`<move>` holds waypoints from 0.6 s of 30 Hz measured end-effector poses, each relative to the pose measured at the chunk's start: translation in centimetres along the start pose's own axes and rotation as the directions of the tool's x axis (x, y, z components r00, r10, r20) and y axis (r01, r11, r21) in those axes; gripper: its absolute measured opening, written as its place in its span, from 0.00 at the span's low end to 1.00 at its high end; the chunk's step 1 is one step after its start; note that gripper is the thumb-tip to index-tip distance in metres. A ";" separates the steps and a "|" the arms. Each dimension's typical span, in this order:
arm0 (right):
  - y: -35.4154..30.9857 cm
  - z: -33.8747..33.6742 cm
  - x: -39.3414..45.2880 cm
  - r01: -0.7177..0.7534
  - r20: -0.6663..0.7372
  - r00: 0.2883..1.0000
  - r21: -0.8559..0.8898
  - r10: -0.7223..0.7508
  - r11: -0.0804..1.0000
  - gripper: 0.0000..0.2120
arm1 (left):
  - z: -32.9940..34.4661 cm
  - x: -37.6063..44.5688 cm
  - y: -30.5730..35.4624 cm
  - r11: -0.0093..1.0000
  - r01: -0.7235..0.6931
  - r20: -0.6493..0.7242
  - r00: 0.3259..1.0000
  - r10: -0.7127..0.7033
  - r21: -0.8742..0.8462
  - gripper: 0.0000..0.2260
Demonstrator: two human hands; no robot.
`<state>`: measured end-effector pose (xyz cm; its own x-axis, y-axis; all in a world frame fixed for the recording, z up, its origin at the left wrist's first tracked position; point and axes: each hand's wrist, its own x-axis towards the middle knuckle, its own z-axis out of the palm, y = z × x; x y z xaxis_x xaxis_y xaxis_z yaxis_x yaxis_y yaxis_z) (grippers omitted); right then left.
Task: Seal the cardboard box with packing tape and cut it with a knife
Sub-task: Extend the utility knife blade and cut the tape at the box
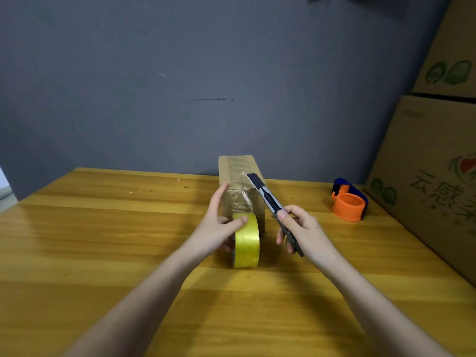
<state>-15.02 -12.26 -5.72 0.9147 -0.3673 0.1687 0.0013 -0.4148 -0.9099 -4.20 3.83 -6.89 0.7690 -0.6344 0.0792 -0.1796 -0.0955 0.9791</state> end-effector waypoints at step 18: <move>-2.3 -4.5 0.8 0.446 0.412 0.836 -0.895 -0.362 0.011 0.21 | 0.1 -0.4 0.5 0.998 -0.023 0.003 1.000 0.023 0.060 0.43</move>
<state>-16.07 -15.32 -1.81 0.9308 0.1864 0.3144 0.0465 -0.9136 0.4040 -4.61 3.95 -6.46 0.7628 -0.6386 0.1014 -0.2340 -0.1265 0.9640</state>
